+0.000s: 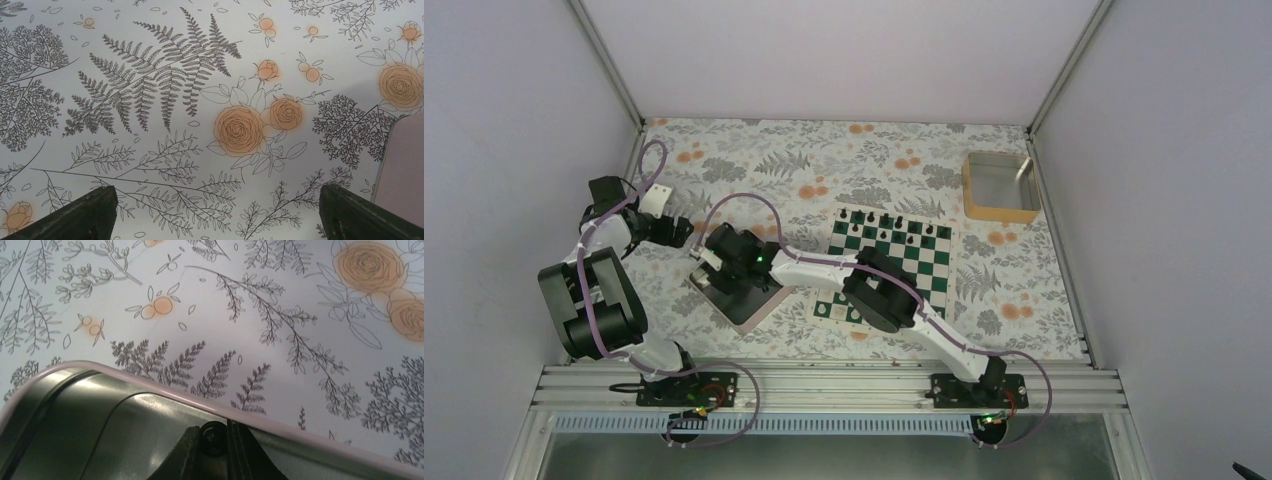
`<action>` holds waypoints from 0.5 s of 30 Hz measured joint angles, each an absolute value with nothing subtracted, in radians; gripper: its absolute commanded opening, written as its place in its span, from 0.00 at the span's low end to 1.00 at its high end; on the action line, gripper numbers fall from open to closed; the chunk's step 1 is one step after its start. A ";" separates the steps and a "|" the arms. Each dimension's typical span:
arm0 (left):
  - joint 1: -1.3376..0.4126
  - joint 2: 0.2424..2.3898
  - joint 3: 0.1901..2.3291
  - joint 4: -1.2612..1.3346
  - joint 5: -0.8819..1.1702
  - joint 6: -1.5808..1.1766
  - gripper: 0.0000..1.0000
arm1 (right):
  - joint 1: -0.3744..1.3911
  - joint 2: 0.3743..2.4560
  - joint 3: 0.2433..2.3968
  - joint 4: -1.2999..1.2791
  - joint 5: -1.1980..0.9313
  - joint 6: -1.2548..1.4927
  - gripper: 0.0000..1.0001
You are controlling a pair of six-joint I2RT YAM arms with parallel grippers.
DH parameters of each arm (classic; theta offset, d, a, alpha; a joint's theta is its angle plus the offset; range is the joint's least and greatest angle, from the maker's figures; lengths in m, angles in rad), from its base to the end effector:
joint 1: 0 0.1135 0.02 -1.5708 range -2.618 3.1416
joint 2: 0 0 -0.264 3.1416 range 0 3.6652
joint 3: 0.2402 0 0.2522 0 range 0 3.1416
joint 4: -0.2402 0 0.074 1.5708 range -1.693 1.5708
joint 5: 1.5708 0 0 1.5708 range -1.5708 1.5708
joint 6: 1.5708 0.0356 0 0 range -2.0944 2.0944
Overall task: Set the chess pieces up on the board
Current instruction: Pick up the chess piece from the storage box.
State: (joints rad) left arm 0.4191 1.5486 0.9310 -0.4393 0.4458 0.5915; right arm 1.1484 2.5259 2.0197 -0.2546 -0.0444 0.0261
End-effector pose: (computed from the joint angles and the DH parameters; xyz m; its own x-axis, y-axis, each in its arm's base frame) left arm 0.2810 0.1084 0.1921 -0.7571 0.2135 -0.6174 0.2995 0.9534 -0.0376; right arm 0.2274 0.5098 0.1241 -0.3067 -0.6188 -0.7232 -0.9167 0.3965 0.0495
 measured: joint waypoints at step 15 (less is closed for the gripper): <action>0.410 1.530 0.986 -0.482 0.484 0.572 1.00 | 1.110 2.173 1.817 -0.318 -0.039 -0.031 0.05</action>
